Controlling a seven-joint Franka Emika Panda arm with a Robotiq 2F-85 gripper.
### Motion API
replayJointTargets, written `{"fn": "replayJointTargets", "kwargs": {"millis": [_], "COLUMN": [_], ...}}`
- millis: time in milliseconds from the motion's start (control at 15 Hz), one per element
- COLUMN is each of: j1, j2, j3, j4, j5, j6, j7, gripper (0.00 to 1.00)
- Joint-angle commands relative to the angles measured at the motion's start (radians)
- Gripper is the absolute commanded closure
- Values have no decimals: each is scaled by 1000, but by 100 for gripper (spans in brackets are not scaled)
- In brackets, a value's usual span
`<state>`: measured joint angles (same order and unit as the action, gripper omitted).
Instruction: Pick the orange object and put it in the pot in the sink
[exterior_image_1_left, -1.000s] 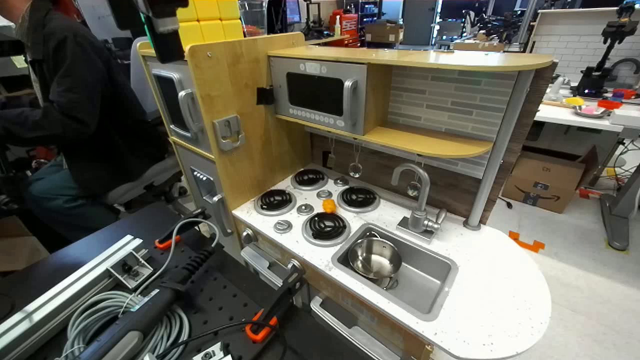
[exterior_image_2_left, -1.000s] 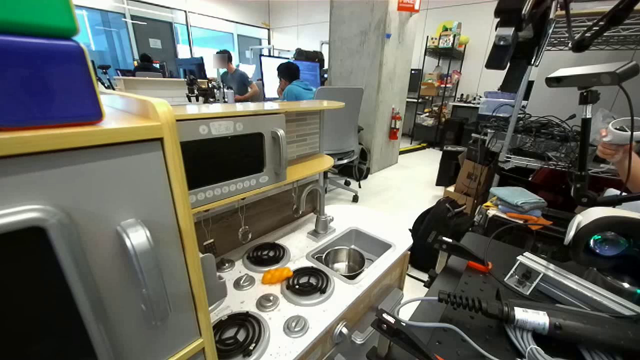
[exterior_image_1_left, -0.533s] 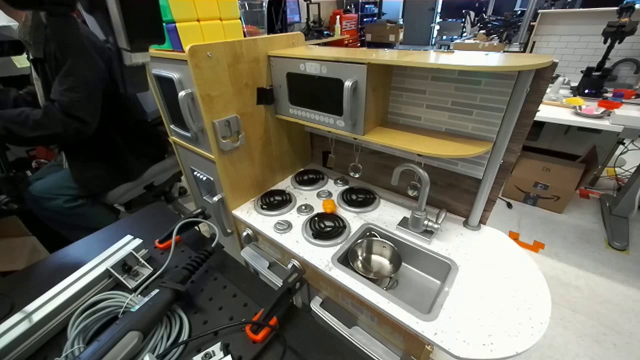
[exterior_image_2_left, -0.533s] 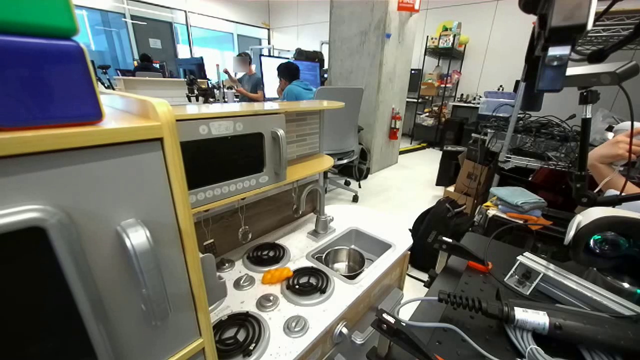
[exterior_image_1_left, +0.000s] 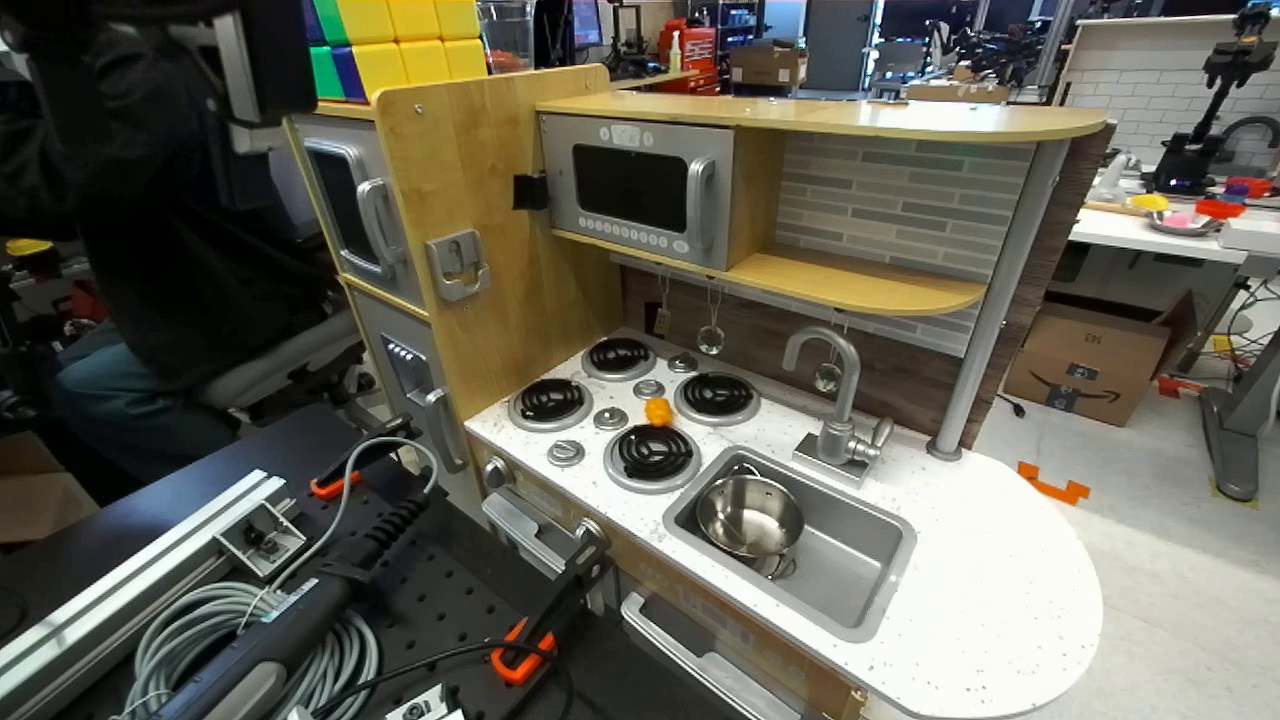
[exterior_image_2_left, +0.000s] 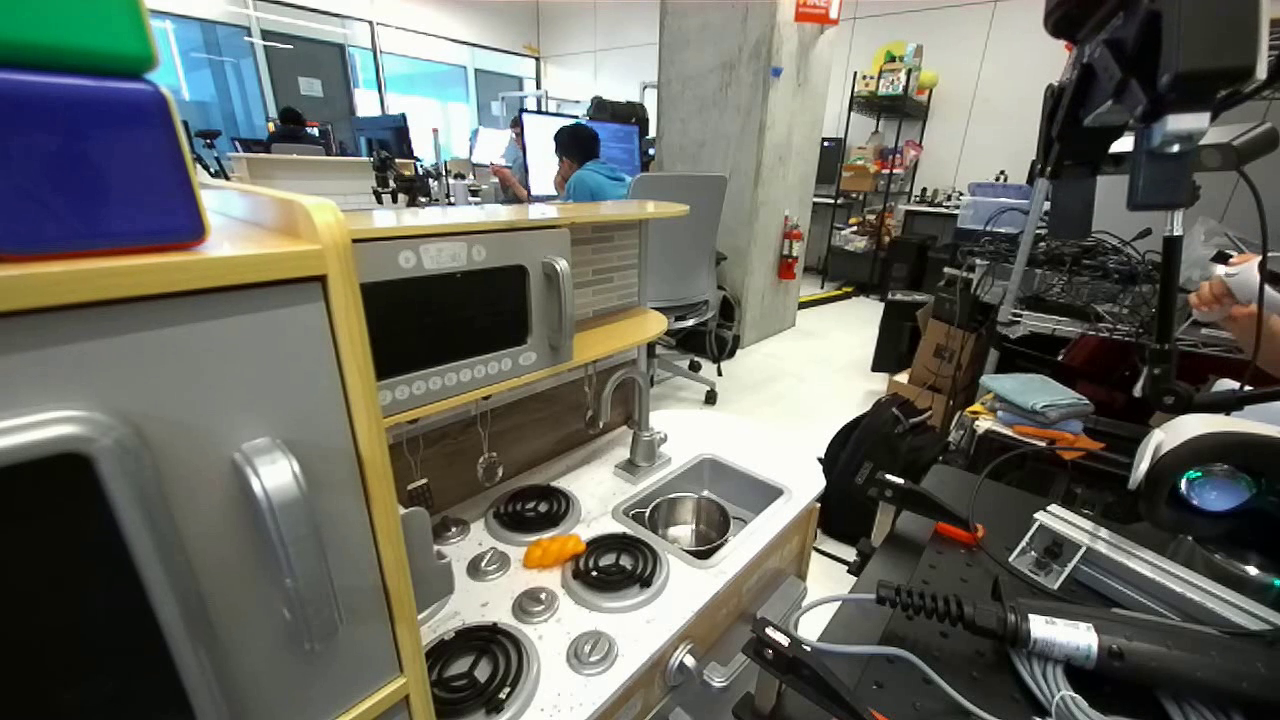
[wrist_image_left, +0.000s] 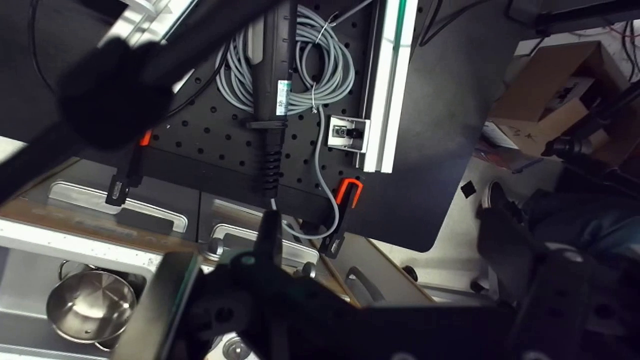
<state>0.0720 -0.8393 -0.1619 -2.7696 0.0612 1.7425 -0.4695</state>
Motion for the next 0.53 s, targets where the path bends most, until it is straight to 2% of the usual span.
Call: {"fn": "replayJointTargets", "kwargs": {"millis": [0, 200, 467], "j1": [22, 73, 204], "j2": [12, 63, 177], "j3": [-38, -45, -60], "j4": [-1, -6, -13], "j5": [77, 140, 234], "j6": [151, 390, 695], "j7": [-17, -65, -150], "gripper": [0, 0, 0]}}
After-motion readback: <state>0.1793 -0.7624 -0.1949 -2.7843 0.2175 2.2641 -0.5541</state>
